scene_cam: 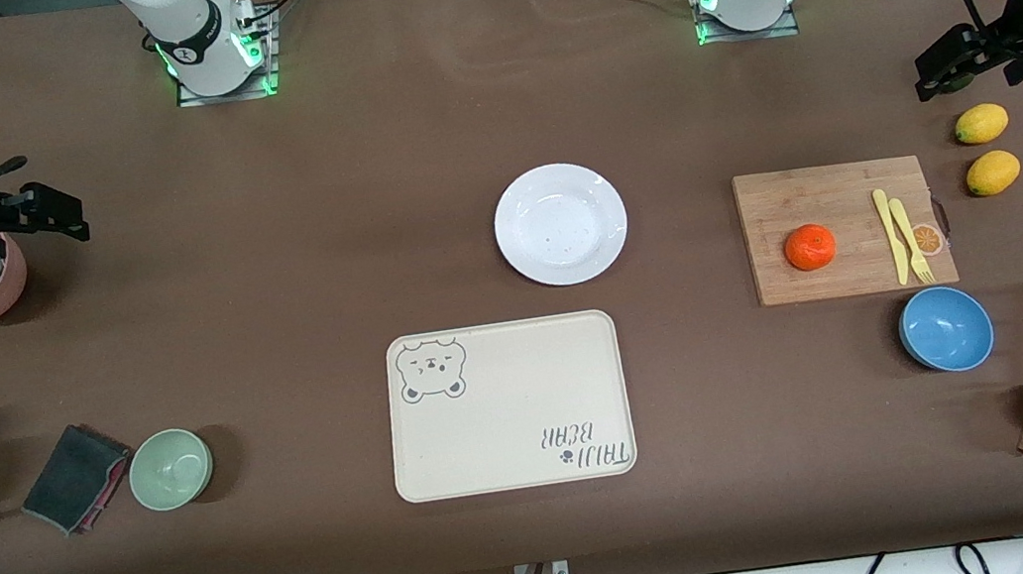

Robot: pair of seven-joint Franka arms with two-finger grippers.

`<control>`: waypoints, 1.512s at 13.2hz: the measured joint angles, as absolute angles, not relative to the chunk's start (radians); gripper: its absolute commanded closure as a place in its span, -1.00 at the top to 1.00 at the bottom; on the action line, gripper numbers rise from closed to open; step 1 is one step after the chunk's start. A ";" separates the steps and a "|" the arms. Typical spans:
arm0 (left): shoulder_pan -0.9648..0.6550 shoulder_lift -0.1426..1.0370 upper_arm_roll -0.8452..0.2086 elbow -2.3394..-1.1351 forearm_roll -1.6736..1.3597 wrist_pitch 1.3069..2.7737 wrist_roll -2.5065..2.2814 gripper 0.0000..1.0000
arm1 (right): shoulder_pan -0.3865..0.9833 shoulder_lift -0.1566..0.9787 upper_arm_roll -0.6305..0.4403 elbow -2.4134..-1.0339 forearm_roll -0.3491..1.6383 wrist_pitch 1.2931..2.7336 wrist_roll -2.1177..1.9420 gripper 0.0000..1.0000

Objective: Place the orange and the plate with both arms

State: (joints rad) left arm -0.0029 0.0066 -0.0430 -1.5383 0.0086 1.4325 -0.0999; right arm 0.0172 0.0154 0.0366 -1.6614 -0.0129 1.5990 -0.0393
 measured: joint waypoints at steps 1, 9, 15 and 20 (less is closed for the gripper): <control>-0.003 0.007 -0.043 -1.538 0.009 1.433 -0.100 1.00 | 0.017 0.015 0.037 -1.661 -0.013 1.599 -0.039 1.00; 0.001 0.007 -0.039 -1.538 0.009 1.432 -0.100 1.00 | 0.017 0.015 0.037 -1.661 -0.013 1.599 -0.039 1.00; 0.001 0.007 -0.039 -1.538 0.009 1.432 -0.100 1.00 | 0.018 0.015 0.052 -1.661 -0.012 1.599 -0.039 1.00; 0.001 0.007 -0.039 -1.538 0.009 1.432 -0.100 1.00 | 0.018 0.017 0.073 -1.661 -0.012 1.600 -0.039 1.00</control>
State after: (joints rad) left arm 0.0014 0.0066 -0.0394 -1.5383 0.0086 1.4325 -0.1000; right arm 0.0185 0.0172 0.0731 -1.6608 -0.0122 1.5998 -0.0392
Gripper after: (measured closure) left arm 0.000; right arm 0.000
